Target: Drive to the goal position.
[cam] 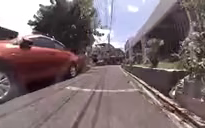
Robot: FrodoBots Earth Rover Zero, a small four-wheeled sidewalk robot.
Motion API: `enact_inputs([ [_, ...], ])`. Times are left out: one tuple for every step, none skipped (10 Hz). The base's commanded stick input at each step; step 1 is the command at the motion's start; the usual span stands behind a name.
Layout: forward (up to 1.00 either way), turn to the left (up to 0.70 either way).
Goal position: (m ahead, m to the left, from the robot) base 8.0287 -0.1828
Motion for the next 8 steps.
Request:
enact_inputs([
  [0.85,0.00],
  [0.85,0.00],
  [0.85,0.00],
  [0.85,0.00],
  [0.85,0.00],
  [0.85,0.00],
  [0.85,0.00],
  [0.85,0.00],
])
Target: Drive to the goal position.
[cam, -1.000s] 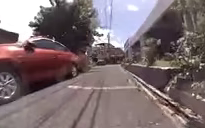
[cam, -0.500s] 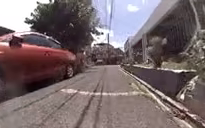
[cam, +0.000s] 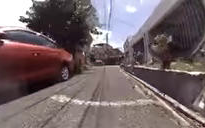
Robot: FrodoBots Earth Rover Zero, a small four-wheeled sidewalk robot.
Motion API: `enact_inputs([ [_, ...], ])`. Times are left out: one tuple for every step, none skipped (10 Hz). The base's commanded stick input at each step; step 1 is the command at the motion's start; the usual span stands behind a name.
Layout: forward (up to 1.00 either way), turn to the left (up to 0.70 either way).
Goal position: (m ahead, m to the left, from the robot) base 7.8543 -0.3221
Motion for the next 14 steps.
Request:
enact_inputs([
  [0.85,0.00],
  [0.85,0.00],
  [0.85,0.00],
  [0.85,0.00],
  [0.85,0.00],
  [0.85,0.00],
  [0.85,0.00],
  [0.85,0.00],
  [0.85,0.00],
  [0.85,0.00],
  [0.85,0.00],
  [0.85,0.00],
  [0.85,0.00],
  [0.85,0.00],
])
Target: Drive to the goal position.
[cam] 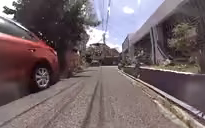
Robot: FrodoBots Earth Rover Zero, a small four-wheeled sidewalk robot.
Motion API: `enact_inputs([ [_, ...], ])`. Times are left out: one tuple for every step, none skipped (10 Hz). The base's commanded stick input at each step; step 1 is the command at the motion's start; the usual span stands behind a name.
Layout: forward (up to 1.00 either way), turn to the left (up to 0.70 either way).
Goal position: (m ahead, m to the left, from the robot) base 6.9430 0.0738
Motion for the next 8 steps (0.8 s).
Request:
enact_inputs([
  [0.85,0.00],
  [0.85,0.00],
  [0.85,0.00],
  [0.85,0.00],
  [0.85,0.00],
  [0.85,0.00],
  [0.85,0.00],
  [0.85,0.00],
])
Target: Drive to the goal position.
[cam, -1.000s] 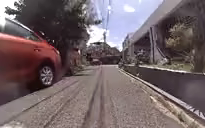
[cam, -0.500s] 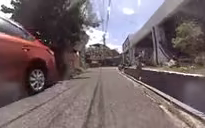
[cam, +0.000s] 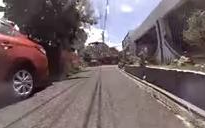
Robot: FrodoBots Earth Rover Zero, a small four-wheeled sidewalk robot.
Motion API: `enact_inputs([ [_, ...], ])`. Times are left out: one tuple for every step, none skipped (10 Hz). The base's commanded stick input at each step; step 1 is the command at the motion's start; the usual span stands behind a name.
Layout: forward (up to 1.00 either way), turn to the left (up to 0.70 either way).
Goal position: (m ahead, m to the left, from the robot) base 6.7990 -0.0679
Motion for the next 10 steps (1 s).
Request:
enact_inputs([
  [0.85,0.00],
  [0.85,0.00],
  [0.85,0.00],
  [0.85,0.00],
  [0.85,0.00],
  [0.85,0.00],
  [0.85,0.00],
  [0.85,0.00],
  [0.85,0.00],
  [0.85,0.00],
])
